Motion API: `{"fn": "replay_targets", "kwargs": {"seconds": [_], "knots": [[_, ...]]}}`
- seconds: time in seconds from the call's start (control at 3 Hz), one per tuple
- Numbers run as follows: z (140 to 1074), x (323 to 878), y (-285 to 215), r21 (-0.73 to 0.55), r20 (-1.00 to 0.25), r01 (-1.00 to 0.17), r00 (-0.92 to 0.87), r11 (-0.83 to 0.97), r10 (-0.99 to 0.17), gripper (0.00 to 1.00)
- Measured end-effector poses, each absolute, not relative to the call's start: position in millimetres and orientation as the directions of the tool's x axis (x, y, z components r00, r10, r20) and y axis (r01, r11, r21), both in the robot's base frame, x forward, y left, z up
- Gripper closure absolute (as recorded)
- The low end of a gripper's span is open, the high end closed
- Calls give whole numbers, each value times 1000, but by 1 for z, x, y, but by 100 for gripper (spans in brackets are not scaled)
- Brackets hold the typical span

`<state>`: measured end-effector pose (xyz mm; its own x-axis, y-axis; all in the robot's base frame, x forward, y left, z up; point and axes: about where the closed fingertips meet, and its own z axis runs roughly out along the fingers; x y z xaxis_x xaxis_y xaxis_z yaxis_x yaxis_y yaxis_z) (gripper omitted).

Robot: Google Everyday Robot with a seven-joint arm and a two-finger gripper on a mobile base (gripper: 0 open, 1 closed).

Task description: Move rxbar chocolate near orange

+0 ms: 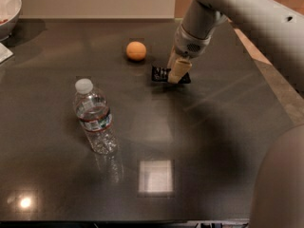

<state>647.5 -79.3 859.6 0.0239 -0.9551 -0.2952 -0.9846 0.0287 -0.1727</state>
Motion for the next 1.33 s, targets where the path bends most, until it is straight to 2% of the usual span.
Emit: {"fn": "replay_targets", "kwargs": {"seconds": [0.33,0.67,1.33], "knots": [[860,677,-68,-180,-286,-983,18,35,-958,100],[857,700,-57,-181,-280,-983,16,36,-960,82],[850,723,-44,-181,-284,-983,20,34,-959,36]]}}
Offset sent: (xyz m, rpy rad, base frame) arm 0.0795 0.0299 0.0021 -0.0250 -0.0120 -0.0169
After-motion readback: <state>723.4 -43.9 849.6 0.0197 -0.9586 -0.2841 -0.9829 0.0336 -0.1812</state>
